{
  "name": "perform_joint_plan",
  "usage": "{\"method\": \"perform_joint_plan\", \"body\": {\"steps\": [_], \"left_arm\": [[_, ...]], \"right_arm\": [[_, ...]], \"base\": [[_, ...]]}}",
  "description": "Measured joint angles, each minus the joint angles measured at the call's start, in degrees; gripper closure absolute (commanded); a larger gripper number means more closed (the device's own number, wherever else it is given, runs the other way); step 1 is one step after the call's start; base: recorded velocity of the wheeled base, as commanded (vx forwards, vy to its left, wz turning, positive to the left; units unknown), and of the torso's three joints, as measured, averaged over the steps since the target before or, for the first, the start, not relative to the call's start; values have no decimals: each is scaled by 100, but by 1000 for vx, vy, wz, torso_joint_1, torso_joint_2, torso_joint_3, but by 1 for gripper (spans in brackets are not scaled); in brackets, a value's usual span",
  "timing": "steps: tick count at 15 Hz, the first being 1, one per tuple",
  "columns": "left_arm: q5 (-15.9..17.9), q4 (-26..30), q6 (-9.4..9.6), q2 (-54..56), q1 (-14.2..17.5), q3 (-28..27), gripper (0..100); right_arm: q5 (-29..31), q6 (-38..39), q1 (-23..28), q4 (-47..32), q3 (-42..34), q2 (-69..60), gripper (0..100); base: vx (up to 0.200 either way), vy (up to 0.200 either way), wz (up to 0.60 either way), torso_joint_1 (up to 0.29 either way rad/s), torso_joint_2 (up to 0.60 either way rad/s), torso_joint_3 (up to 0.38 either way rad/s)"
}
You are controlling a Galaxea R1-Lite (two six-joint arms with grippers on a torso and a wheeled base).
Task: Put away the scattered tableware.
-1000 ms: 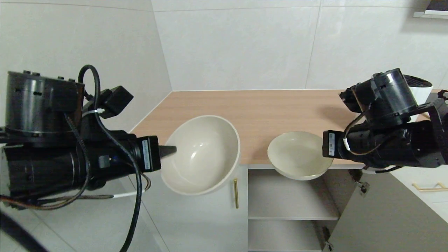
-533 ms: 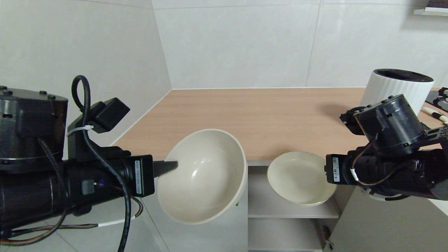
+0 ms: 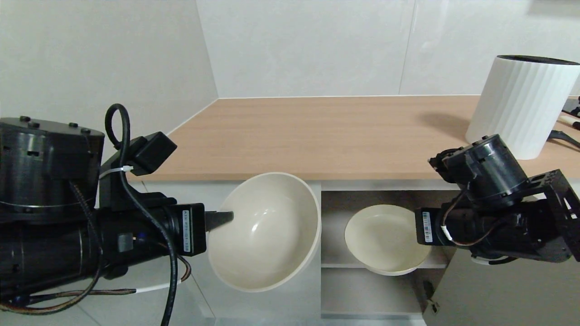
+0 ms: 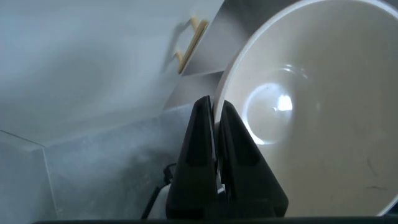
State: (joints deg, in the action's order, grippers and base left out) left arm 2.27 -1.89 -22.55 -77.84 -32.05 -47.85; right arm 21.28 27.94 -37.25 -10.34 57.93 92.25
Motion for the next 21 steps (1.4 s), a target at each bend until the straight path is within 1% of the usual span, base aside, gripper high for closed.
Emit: {"method": "perform_joint_plan", "body": {"steps": [6, 8, 16, 19, 21], "left_arm": [[0, -5, 0, -16, 11, -9, 100], [0, 0, 0, -20, 18, -7, 100], [-2, -2, 0, -52, 24, -5, 100], [-6, -2, 4, -50, 24, -16, 100], [-6, -2, 15, -44, 24, -24, 100]], "right_arm": [[4, 6, -17, 2, -44, 260, 100], [4, 6, -17, -2, -46, 349, 100], [-79, -44, -69, 167, -165, 588, 100], [-383, -85, -67, 563, -179, 896, 100], [-479, -95, 29, 990, -83, 1436, 100]], "base": [[0, 0, 0, -76, 453, 365], [0, 0, 0, -19, 276, 234], [0, 0, 0, -2, 21, 18], [0, 0, 0, 0, 0, 0], [0, 0, 0, 0, 0, 0]]}}
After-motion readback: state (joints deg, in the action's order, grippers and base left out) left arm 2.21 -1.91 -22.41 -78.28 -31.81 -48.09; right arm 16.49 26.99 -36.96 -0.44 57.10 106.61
